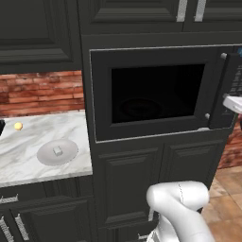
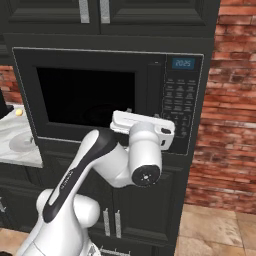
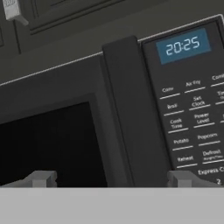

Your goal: Pick the marshmallow from the counter and place it in the microwave. Then turn on the microwave.

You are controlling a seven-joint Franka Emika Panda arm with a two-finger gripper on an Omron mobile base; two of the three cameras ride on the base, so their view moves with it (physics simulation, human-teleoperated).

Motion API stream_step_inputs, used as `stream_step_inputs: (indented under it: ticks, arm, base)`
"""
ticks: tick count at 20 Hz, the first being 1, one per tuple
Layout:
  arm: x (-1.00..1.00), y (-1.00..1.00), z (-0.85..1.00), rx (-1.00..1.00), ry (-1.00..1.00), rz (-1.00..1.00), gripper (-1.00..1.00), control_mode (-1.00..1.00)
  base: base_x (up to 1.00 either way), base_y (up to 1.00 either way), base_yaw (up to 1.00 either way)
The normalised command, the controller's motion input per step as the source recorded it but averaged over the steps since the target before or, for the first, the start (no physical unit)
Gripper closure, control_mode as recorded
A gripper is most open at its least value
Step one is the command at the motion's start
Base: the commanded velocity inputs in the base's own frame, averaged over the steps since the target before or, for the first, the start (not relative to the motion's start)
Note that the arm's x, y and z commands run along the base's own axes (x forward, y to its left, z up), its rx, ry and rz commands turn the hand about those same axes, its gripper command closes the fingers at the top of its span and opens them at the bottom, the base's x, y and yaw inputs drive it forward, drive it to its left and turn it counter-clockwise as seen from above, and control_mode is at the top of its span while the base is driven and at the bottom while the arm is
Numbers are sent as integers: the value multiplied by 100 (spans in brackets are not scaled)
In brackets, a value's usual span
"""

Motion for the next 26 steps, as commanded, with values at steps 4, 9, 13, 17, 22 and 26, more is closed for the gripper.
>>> stream_step_inputs:
  ticks: [4,9,13,17,22,26]
  arm:
    - [17,0,0,1,-2,0,-100,-100]
    - [17,0,0,0,-2,0,-100,-100]
    - [15,0,0,0,-2,0,-100,-100]
    - [14,-2,0,0,-2,0,-100,-100]
    - [12,-9,0,0,-2,0,-100,-100]
    - [11,-9,0,0,-2,0,-100,-100]
  base:
    - [0,0,0]
    - [0,0,0]
    - [0,0,0]
    - [0,0,0]
    - [0,0,0]
    - [0,0,0]
